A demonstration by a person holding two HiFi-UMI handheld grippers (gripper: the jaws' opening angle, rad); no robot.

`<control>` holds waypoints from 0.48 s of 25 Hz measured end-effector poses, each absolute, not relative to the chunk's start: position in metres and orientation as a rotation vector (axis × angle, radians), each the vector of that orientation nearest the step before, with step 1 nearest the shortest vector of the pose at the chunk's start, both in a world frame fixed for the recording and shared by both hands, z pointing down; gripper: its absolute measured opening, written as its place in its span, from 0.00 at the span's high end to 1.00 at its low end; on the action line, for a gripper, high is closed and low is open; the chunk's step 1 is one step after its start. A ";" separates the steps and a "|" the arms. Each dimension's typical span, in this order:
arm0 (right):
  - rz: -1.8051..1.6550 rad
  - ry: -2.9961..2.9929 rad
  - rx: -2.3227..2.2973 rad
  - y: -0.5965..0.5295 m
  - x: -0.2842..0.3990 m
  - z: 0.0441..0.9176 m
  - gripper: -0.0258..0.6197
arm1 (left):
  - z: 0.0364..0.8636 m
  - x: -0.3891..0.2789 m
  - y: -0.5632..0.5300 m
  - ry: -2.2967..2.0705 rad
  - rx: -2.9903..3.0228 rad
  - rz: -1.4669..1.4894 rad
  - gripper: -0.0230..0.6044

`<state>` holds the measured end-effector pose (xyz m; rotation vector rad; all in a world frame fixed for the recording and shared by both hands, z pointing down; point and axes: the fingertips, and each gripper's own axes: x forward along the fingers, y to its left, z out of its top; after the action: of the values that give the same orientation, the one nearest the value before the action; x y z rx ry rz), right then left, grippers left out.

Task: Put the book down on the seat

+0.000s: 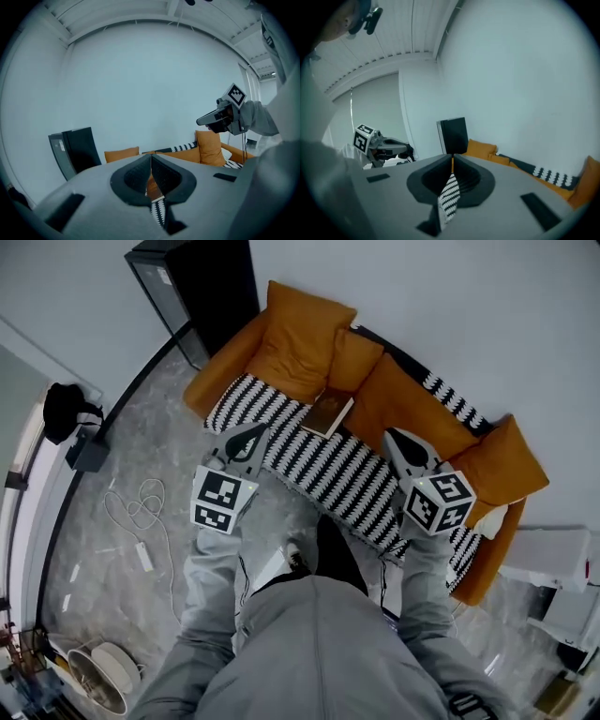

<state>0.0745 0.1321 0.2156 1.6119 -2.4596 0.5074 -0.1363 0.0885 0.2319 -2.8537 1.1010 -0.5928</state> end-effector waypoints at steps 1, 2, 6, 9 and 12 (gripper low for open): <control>0.463 -2.465 1.619 0.139 0.074 0.204 0.90 | 0.224 -0.134 0.092 1.091 -2.846 -0.571 0.92; 0.419 -2.467 1.628 0.145 0.074 0.193 0.90 | 0.216 -0.133 0.096 1.081 -2.837 -0.550 0.92; 0.239 -2.440 1.696 0.162 0.076 0.154 0.90 | 0.186 -0.131 0.109 1.057 -2.812 -0.468 0.92; 0.112 -2.429 1.714 0.175 0.074 0.129 0.91 | 0.169 -0.129 0.122 1.043 -2.785 -0.435 0.92; 0.021 -2.447 1.693 0.187 0.071 0.109 0.91 | 0.153 -0.126 0.134 1.026 -2.746 -0.419 0.92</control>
<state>0.0715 0.1875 0.1092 1.6929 -2.4465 0.0206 -0.1259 0.1338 0.1532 -2.7461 1.0256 -0.4187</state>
